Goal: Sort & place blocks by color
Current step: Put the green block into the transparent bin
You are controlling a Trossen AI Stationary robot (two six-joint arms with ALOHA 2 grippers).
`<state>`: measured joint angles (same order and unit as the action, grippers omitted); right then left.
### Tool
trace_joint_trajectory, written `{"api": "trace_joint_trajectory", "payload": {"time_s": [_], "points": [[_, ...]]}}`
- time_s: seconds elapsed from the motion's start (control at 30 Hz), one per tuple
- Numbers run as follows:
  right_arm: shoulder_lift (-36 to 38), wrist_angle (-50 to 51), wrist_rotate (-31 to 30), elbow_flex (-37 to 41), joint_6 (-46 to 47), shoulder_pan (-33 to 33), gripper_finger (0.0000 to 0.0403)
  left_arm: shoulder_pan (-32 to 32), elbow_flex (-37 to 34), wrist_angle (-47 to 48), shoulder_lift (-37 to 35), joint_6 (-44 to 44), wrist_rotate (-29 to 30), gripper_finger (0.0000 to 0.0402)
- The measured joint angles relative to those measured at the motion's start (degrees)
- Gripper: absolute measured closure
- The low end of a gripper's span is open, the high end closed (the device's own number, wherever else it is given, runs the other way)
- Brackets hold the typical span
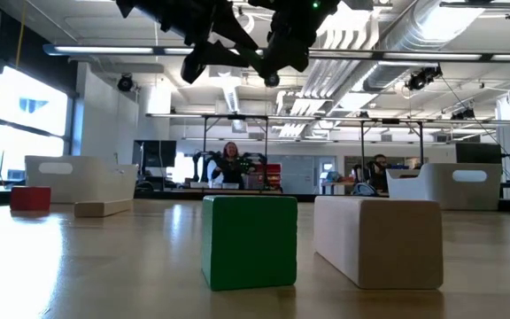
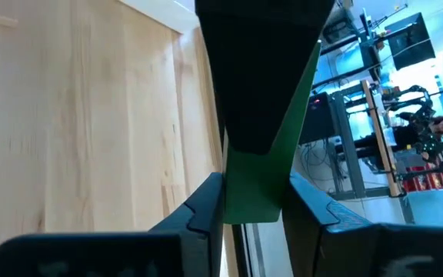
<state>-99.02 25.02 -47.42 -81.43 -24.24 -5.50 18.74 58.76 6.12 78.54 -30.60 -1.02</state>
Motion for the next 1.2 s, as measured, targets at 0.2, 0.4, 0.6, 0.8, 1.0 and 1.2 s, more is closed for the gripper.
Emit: {"api": "trace_joint_trajectory", "payload": {"time_s": [0.2, 0.4, 0.6, 0.8, 1.0, 1.2], "points": [[0.0, 0.1, 0.0, 0.0, -0.1, 0.0, 0.0329, 0.1, 0.0, -0.1, 0.0, 3.2, 0.4, 0.0307], [0.0, 0.1, -0.6, 0.0, -0.3, 0.0, 0.0329, 0.0, 0.0, -0.5, 0.1, 6.2, 4.1, 0.0342], [0.1, 0.4, -1.1, 0.0, 1.4, -0.1, 0.0311, -0.2, 0.0, -0.6, 0.1, 9.3, 4.6, 0.0356], [0.0, 1.5, -0.9, 0.0, 2.7, -0.4, 0.026, -0.8, 0.0, 1.4, 0.1, 14.1, 5.1, 0.0357], [0.0, 1.5, -1.3, 0.0, 5.0, -2.1, 0.0213, -0.8, 0.0, 8.3, 0.1, 16.3, 5.1, 0.0357], [0.0, 2.6, -1.8, 0.0, 8.0, -3.5, 0.0195, -1.3, 0.1, 17.5, -1.6, 16.4, 4.9, 0.0357]]}}
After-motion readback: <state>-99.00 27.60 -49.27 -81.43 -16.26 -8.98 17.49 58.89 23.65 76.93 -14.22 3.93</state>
